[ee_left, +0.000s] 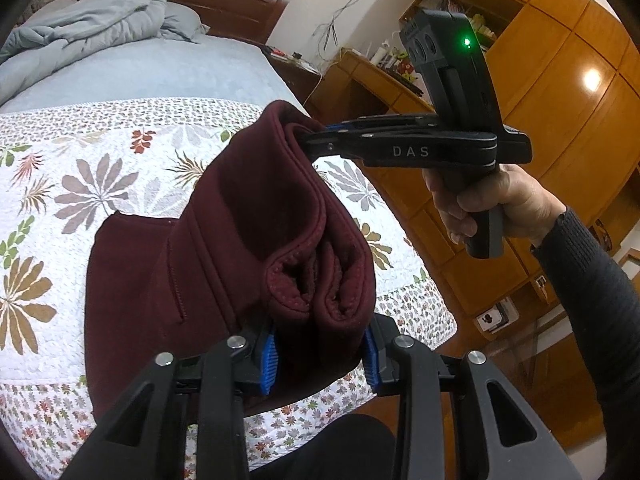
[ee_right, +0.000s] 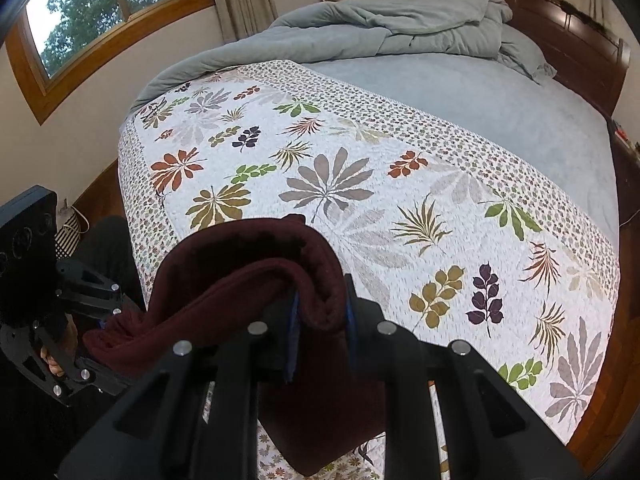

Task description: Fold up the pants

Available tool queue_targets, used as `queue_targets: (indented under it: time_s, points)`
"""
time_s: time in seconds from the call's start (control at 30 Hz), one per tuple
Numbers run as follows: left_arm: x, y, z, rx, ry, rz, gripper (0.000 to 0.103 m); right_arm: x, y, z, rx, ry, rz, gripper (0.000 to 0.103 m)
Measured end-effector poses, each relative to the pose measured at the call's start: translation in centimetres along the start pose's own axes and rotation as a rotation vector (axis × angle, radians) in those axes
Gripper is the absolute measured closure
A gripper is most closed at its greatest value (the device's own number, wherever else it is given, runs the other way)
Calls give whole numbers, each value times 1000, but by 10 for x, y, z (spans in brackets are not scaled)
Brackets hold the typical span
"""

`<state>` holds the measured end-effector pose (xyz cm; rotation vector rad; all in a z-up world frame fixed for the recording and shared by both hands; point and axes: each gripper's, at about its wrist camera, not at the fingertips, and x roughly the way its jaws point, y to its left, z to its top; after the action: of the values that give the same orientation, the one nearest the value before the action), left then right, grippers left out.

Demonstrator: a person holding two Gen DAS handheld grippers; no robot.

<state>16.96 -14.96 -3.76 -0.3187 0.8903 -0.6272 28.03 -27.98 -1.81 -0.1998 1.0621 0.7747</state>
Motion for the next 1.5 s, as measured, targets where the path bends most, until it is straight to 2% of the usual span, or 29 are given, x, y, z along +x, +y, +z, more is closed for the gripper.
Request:
queue_targets:
  time_s: [0.8, 1.5]
  points:
    - [47, -14, -3, 47, 92, 14, 70, 6, -28, -42, 35, -12, -3, 85]
    - [116, -20, -19, 87, 194, 61, 69, 35, -69, -97, 107, 2, 19, 84]
